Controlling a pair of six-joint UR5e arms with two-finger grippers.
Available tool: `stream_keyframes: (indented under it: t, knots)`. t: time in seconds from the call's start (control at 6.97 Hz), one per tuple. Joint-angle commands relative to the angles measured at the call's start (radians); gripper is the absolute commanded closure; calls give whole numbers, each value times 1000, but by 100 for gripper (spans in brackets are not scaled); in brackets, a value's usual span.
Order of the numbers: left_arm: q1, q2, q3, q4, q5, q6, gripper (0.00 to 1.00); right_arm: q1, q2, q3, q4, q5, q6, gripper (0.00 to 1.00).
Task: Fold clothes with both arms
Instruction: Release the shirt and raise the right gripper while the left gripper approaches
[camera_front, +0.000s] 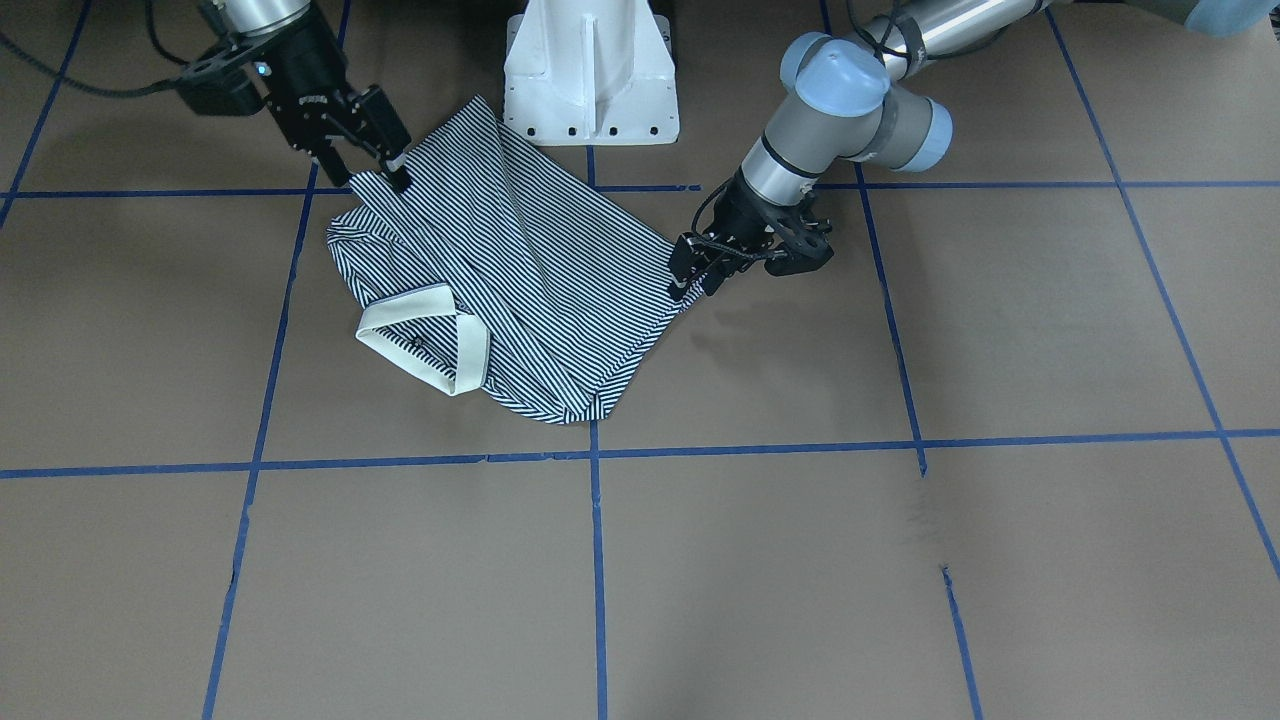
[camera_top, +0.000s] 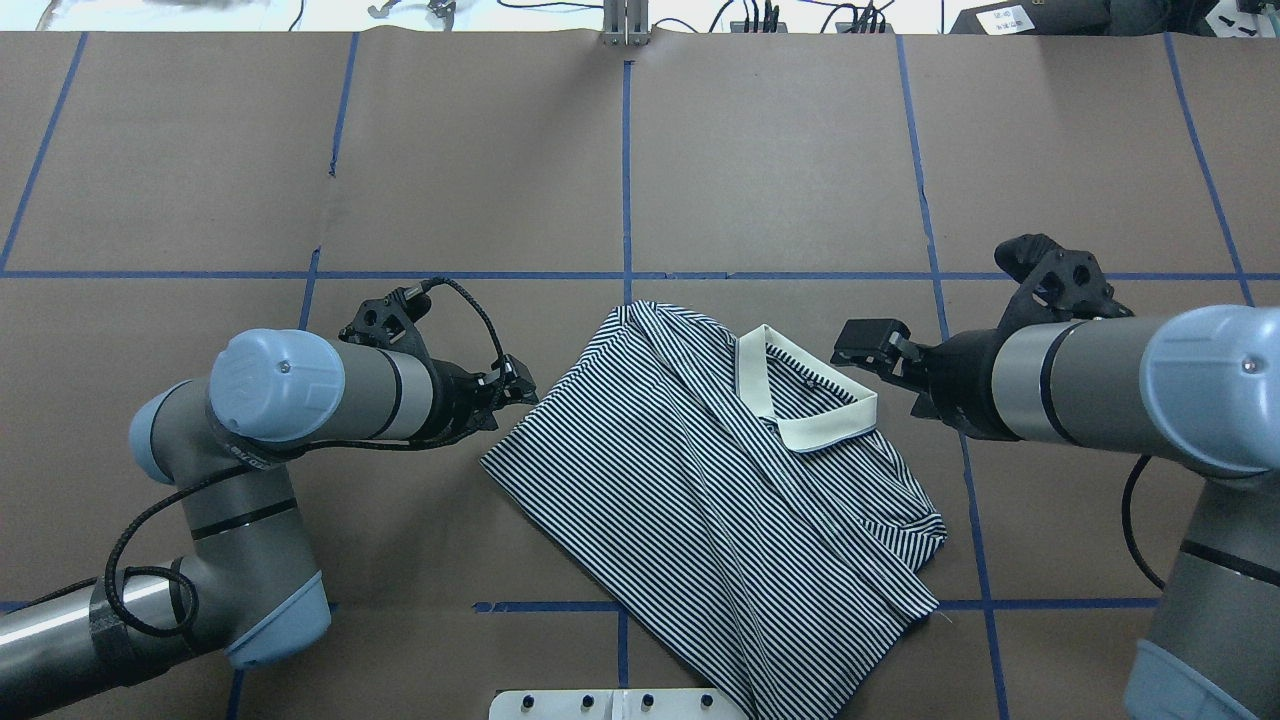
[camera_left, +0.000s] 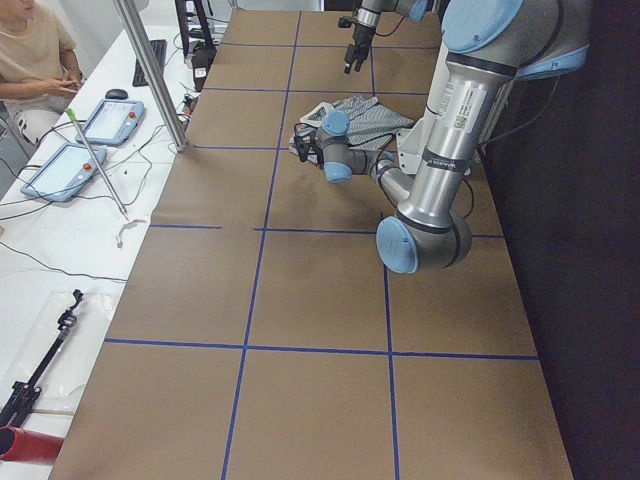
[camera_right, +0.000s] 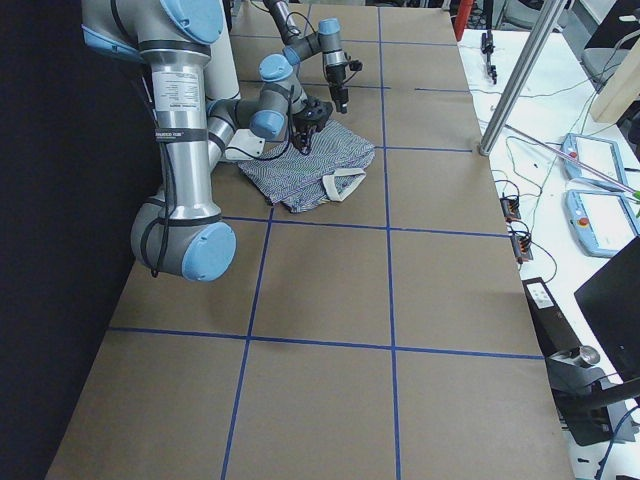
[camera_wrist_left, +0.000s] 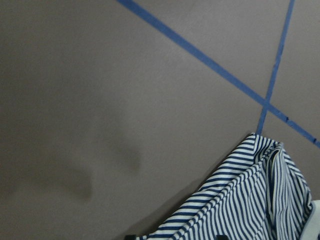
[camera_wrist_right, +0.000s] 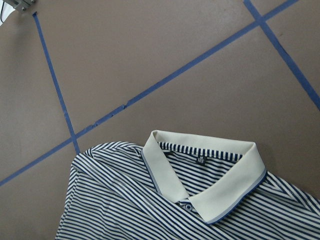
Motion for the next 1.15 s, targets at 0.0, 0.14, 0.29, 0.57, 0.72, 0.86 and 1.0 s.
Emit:
stream_keyframes:
  t: [0.0,0.14,0.29,0.57,0.72,0.86,1.0]
  knots:
    - [30,-1,-70,190,46,4,38,38,22,-31,3,21,-29,0]
    - [57,0,-68,200,48,3,38,38,21,-32,3,23,-29,0]
    - [82,-4,-67,203,48,-2,38,38,20,-32,3,24,-29,0]
    - [94,0,-65,205,75,-2,36,38,20,-32,4,24,-29,0]
    - [96,2,-64,205,75,-2,36,38,20,-32,3,24,-29,0]
    - [96,5,-53,205,75,4,37,38,19,-32,3,24,-28,0]
    - [96,5,-45,206,77,10,39,38,19,-32,1,23,-28,0]
